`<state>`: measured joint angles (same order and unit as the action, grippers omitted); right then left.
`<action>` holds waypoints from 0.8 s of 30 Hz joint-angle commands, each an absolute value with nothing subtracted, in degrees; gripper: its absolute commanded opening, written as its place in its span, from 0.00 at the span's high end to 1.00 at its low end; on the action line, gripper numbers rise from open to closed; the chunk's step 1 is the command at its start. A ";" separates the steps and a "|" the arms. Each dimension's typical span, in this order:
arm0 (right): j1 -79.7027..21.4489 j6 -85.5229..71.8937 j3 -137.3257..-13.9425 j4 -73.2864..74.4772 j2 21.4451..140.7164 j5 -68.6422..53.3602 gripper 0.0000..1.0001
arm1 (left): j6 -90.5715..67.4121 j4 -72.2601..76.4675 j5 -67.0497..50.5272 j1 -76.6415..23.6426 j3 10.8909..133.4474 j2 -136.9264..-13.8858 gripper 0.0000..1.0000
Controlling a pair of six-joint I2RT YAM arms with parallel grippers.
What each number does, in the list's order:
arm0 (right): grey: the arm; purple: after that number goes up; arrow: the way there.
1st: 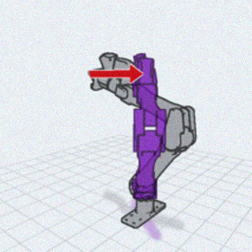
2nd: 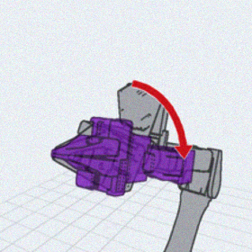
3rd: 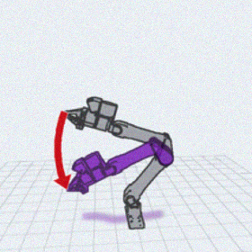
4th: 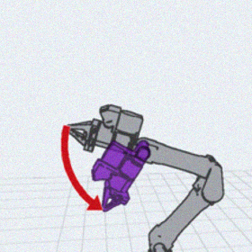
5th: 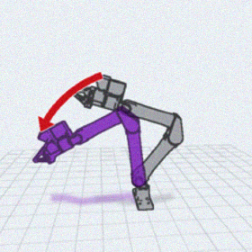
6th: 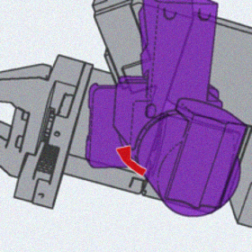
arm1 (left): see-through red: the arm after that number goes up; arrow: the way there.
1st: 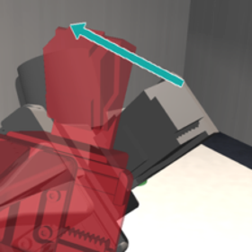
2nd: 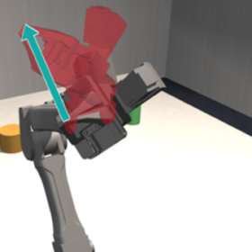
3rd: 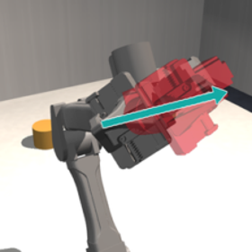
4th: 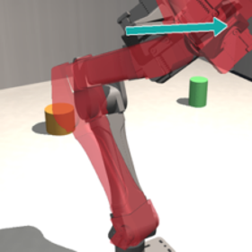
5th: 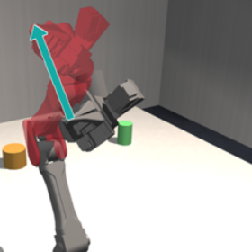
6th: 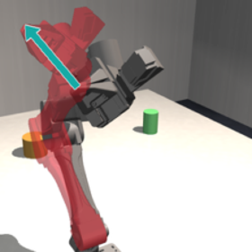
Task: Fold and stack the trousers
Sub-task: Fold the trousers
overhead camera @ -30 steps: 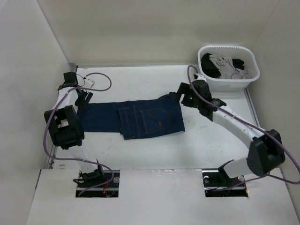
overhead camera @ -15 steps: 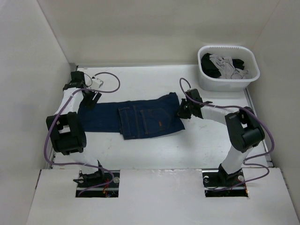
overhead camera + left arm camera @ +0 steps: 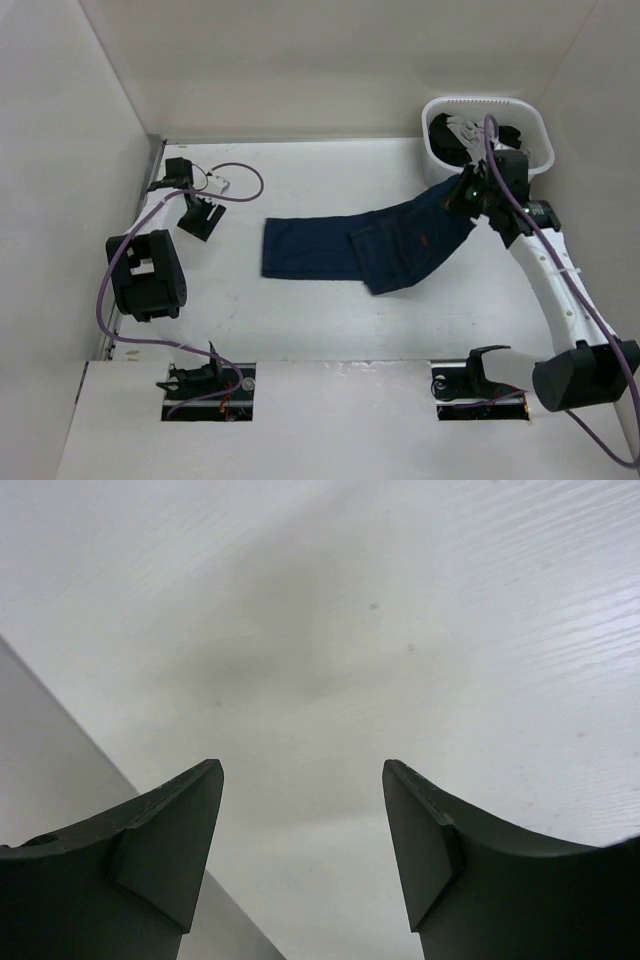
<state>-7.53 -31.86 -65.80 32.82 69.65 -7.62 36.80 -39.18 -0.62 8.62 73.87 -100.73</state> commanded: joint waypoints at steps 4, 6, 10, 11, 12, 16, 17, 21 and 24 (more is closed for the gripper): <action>-13.73 -21.10 -87.85 53.60 72.41 0.33 1.00 | 35.07 -37.53 -1.49 5.06 74.09 -101.95 0.36; -18.56 -21.35 -94.19 55.37 76.27 3.33 1.00 | 35.07 -37.53 -1.67 4.97 74.09 -101.95 0.36; -26.57 -21.71 -98.88 54.06 85.76 4.39 1.00 | 34.98 -37.53 -2.02 5.84 73.74 -101.95 0.36; -27.80 -22.06 -98.70 52.83 88.13 4.05 1.00 | 34.98 -37.53 -2.02 6.46 73.57 -101.87 0.36; -29.03 -22.15 -98.35 51.60 90.59 3.87 1.00 | 34.98 -37.53 -2.11 6.90 73.30 -101.69 0.36; -33.25 -22.59 -101.06 48.52 99.99 3.87 1.00 | 34.80 -37.00 -2.81 8.83 72.16 -100.73 0.36; -34.92 -22.59 -103.42 48.52 102.80 3.43 0.99 | 34.89 -36.91 -2.90 9.27 71.98 -100.55 0.36; -41.16 -22.67 -112.93 49.13 112.13 1.50 0.90 | 35.16 -36.91 -3.08 10.85 71.46 -100.20 0.36; -43.98 -23.72 -115.05 48.61 115.40 -1.83 0.66 | 35.24 -37.09 -3.08 11.65 71.46 -100.02 0.36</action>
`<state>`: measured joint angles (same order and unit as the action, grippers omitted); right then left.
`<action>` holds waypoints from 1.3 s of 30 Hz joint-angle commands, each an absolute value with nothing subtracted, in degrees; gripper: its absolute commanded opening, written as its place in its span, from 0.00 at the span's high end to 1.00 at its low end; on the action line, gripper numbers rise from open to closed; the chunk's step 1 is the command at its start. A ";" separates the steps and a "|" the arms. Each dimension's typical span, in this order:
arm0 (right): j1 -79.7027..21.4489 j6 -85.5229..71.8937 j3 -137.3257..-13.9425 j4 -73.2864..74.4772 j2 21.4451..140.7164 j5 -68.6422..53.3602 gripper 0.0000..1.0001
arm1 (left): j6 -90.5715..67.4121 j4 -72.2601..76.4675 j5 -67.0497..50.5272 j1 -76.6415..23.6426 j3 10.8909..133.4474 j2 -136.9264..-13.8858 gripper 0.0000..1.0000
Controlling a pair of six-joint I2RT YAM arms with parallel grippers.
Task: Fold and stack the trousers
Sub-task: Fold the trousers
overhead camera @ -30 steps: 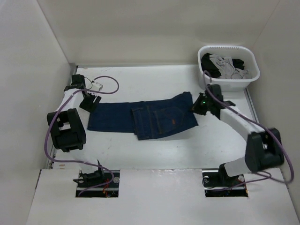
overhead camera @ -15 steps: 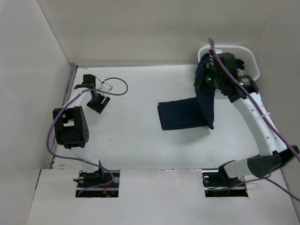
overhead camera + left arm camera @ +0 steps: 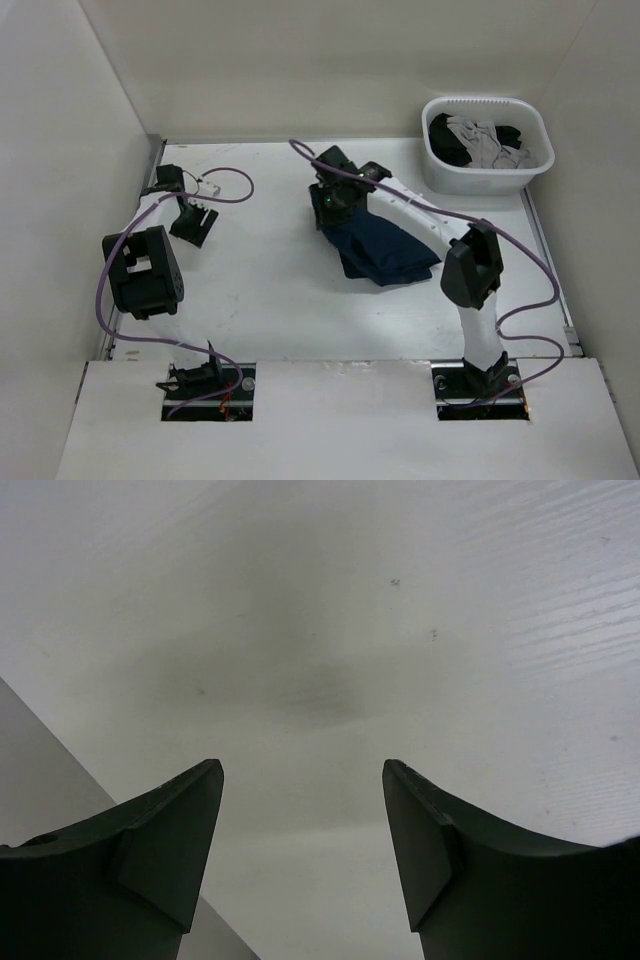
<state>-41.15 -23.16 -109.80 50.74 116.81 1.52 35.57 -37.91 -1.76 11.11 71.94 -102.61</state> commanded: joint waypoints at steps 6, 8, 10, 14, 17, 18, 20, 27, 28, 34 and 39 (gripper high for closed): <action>-45.13 -24.87 -104.62 37.21 106.82 -17.65 0.29 | 34.98 -37.26 -3.25 11.12 71.80 -99.23 0.36; -43.82 -28.11 -96.90 31.84 99.79 -16.36 0.28 | 34.28 -37.53 -4.56 10.16 72.24 -98.53 0.36; -38.74 -32.41 -87.50 29.28 92.41 -9.88 0.28 | 32.53 -37.70 -7.37 8.40 72.25 -97.21 0.36; -26.61 -36.47 -70.70 30.58 83.33 3.14 0.24 | 25.33 -38.50 -17.73 1.38 72.51 -94.84 0.35; -19.93 -36.04 -61.99 28.66 80.43 7.99 0.07 | 17.78 -37.27 -26.25 -4.50 73.21 -94.66 0.35; -18.17 -36.12 -59.79 27.70 79.81 8.26 0.06 | 15.84 -37.18 -28.80 -6.61 73.47 -95.09 0.35; -15.26 -36.12 -56.00 25.41 79.02 7.56 0.01 | 12.67 -37.00 -31.63 -11.01 73.91 -96.67 0.36; -12.17 -38.75 -45.72 19.26 80.15 1.42 0.00 | 5.63 -35.33 -32.87 -22.00 72.78 -104.05 0.39; -12.17 -39.19 -44.31 18.03 80.50 0.19 0.05 | 5.71 -34.72 -32.44 -23.41 71.90 -104.67 0.39; -10.94 -43.77 -37.19 11.96 78.85 -5.71 0.74 | 10.01 -32.87 -27.35 -26.50 65.32 -105.56 0.44; -11.46 -45.61 -33.41 11.69 75.33 -8.52 0.99 | 14.94 -32.78 -20.57 -23.95 59.69 -103.10 0.49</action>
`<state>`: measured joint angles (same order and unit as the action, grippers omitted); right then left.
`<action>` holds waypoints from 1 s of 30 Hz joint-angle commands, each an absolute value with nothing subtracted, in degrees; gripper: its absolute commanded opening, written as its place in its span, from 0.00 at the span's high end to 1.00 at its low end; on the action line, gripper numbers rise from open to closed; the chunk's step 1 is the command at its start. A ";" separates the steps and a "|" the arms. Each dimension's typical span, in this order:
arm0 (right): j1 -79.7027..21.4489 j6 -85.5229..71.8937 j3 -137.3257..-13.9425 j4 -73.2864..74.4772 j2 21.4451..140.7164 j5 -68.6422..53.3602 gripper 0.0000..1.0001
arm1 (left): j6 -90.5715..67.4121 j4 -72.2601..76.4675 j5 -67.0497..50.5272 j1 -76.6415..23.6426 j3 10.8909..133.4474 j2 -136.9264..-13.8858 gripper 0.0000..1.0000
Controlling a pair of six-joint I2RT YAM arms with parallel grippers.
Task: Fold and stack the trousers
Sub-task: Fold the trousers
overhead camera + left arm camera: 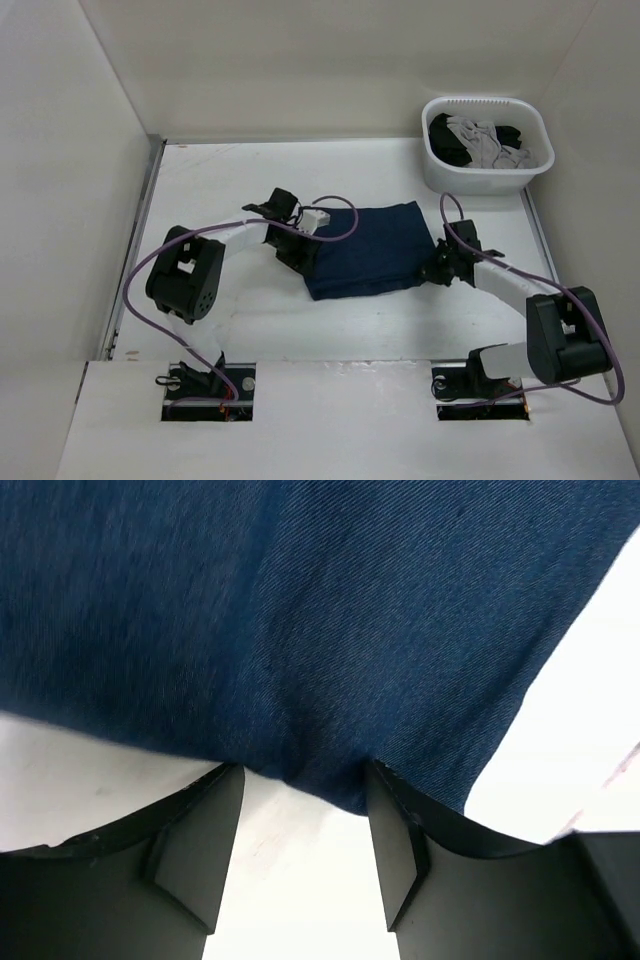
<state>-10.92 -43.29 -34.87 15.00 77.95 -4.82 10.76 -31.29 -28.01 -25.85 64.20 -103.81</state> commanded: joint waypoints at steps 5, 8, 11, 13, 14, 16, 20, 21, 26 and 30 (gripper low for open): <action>-18.31 -50.70 -30.15 11.16 71.55 -10.81 0.99 | 18.01 -32.87 -17.41 -21.14 54.24 -96.78 0.48; -21.48 -52.64 -29.62 11.34 69.70 -11.16 0.99 | 18.72 -33.48 -16.79 -19.21 52.74 -93.70 0.47; -22.19 -52.39 -29.62 12.04 68.73 -11.25 0.86 | 18.72 -34.36 -17.14 -18.15 51.86 -91.59 0.46; -21.58 -51.07 -29.44 14.22 67.33 -11.34 0.60 | 18.98 -34.98 -17.23 -17.97 51.59 -90.27 0.46; -20.97 -49.93 -29.44 16.33 65.58 -10.73 0.37 | 18.98 -35.33 -17.31 -17.88 51.59 -89.65 0.45; -18.78 -46.60 -30.84 22.99 60.85 -9.59 0.00 | 18.72 -36.64 -17.31 -17.27 52.12 -87.38 0.43; -12.98 -36.85 -40.93 42.14 51.61 -4.06 0.00 | 16.88 -40.07 -17.67 -14.64 55.54 -80.35 0.42; -10.87 -33.78 -44.18 46.71 50.46 -2.39 0.00 | 15.92 -40.17 -17.67 -13.24 56.68 -78.16 0.41; 2.83 -21.28 -58.07 57.56 51.76 10.25 0.00 | 8.72 -33.67 -14.52 -0.95 62.04 -70.23 0.38; 3.12 -21.00 -65.81 54.86 54.57 25.19 0.00 | 5.19 -30.42 -5.04 10.39 68.01 -69.79 0.35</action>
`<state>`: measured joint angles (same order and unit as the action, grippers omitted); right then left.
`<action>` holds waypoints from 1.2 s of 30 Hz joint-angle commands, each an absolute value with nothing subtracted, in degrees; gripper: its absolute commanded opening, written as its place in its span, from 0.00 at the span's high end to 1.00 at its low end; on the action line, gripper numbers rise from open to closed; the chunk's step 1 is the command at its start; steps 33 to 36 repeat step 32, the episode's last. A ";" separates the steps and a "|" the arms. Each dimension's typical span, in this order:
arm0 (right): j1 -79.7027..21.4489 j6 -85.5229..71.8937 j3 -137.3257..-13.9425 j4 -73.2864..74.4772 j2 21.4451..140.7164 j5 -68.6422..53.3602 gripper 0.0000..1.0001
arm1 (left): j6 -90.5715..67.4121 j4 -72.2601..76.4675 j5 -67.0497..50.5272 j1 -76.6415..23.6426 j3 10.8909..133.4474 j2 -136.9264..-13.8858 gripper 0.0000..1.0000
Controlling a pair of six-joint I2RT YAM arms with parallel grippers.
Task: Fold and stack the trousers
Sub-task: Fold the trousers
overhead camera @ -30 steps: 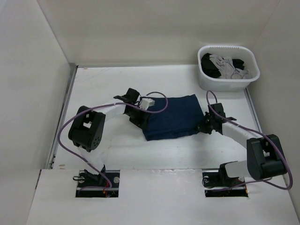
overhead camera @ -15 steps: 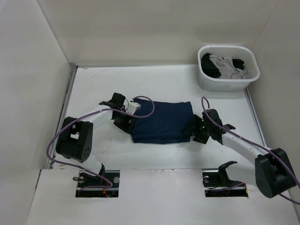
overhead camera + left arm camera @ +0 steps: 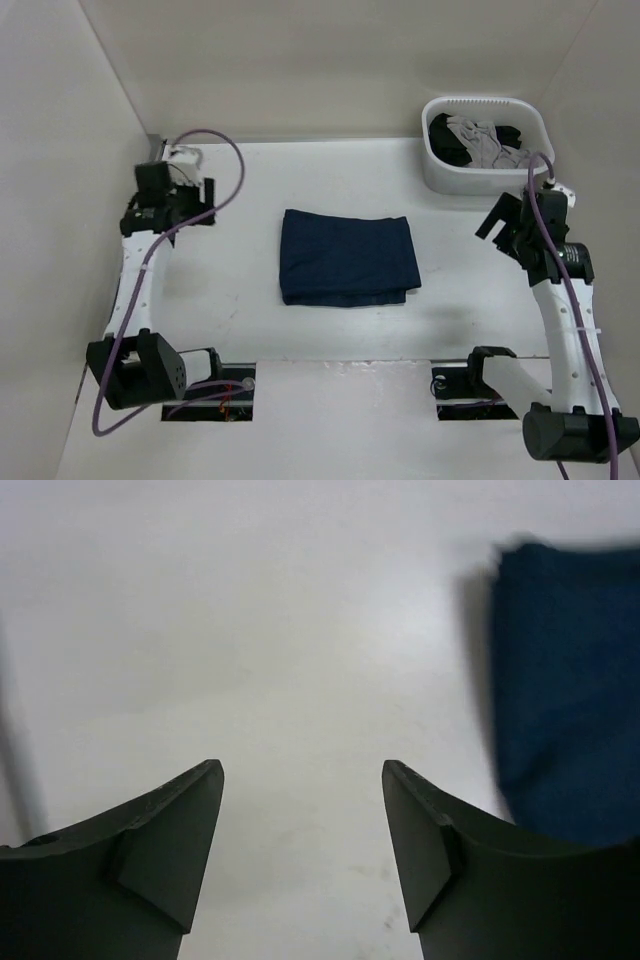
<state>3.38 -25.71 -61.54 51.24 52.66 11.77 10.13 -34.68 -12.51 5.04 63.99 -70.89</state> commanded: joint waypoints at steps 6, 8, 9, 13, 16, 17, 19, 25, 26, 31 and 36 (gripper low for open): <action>3.74 -20.92 -73.38 53.53 59.41 27.69 0.00 | 2.99 -27.78 2.37 24.46 74.17 -69.79 0.31; 3.74 -21.27 -74.18 52.48 59.59 27.07 0.00 | 3.25 -27.25 2.64 26.93 74.88 -69.35 0.30; 3.82 -21.27 -74.18 51.95 59.24 26.81 0.00 | 3.69 -27.25 2.38 27.90 75.06 -69.17 0.30; 4.79 -20.92 -73.74 51.24 57.48 25.84 0.00 | 4.83 -27.77 2.29 28.26 75.15 -68.12 0.29; 4.44 -20.65 -73.30 51.24 56.78 25.58 0.00 | 4.92 -28.04 2.11 27.21 74.88 -67.94 0.29; 4.44 -20.57 -73.13 51.24 56.60 25.49 0.00 | 4.92 -28.04 2.02 26.94 74.88 -67.94 0.29; 4.44 -20.48 -72.78 51.33 56.16 25.49 0.00 | 5.01 -27.95 2.02 26.68 74.88 -67.94 0.29; 4.44 -19.78 -72.16 51.24 54.32 25.49 0.00 | 6.06 -27.86 2.02 26.06 75.23 -67.94 0.29; 4.44 -19.51 -72.07 51.24 54.32 25.49 0.00 | 6.15 -27.95 2.02 25.97 75.15 -67.85 0.29; 4.44 -18.02 -72.69 51.68 54.58 26.01 0.00 | 6.33 -28.04 2.02 25.62 75.06 -67.59 0.29; 4.35 -17.67 -72.69 51.16 54.15 26.54 0.00 | 6.50 -28.04 2.02 25.62 75.06 -67.50 0.29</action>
